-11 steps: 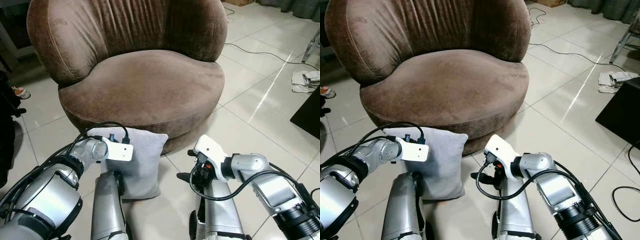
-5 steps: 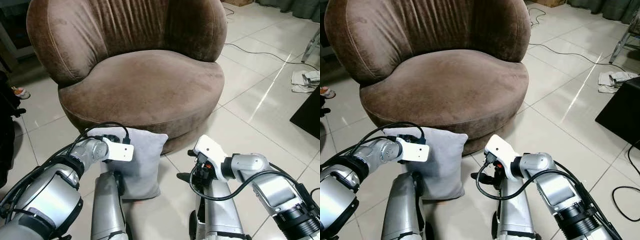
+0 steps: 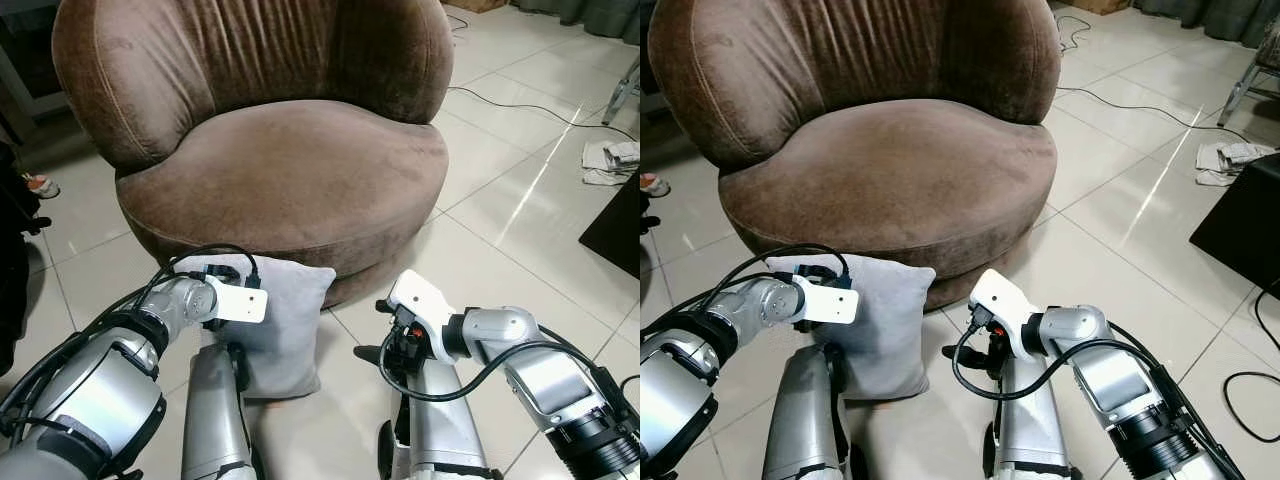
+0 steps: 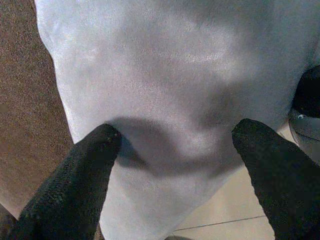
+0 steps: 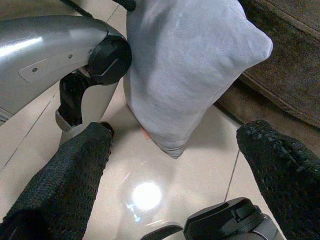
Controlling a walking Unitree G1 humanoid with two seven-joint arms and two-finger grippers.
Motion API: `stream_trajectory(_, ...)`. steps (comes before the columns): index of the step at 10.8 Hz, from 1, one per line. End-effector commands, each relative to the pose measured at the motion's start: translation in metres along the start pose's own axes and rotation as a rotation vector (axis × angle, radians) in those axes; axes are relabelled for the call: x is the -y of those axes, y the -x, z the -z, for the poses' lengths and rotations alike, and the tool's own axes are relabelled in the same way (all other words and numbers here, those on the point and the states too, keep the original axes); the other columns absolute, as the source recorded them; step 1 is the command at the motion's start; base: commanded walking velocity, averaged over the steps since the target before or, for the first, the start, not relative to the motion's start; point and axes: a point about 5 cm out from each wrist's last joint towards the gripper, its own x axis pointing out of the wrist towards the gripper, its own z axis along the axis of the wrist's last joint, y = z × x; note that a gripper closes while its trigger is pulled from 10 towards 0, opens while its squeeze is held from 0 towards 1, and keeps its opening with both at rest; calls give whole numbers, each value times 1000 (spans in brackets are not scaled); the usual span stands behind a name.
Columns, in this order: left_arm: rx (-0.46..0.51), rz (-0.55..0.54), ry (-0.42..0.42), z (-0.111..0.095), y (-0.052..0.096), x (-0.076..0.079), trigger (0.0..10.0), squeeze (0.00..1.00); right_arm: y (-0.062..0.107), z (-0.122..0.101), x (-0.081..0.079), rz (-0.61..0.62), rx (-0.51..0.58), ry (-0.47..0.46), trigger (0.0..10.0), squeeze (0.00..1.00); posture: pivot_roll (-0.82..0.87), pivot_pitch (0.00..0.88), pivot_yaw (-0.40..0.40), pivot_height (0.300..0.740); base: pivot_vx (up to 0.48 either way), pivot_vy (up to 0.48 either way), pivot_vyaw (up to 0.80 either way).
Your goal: Move the pillow to the sofa from floor
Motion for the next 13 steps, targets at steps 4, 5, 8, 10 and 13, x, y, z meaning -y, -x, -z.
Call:
stream_trajectory(4, -14, 8, -21, 1, 1, -1, 10000, 1000, 1, 1, 0, -7, -9, 7, 10000, 0, -166, 40, 24, 422, 0, 0, 0)
stream_trajectory(5, -15, 6, -22, 1, 1, -1, 10000, 1000, 1, 1, 0, -6, -10, 7, 10000, 0, -166, 35, 26, 422, 0, 0, 0)
stream_trajectory(8, -7, -5, 4, 0, 1, -3, 10000, 1000, 1, 2, -1, -5, -12, 8, 10000, 0, -166, 32, 26, 422, 0, 0, 0)
stream_trajectory(10, -20, -34, -5, 1, 1, -6, 10000, 0, 1, 3, -2, -7, -13, 8, 10000, 0, -166, 34, 28, 422, 0, 0, 0)
stream_trajectory(13, -53, -287, 134, 10, 11, -35, 10000, 0, 1, 3, -3, -6, -13, 9, 10000, 0, -174, 41, 32, 422, 0, 0, 0)
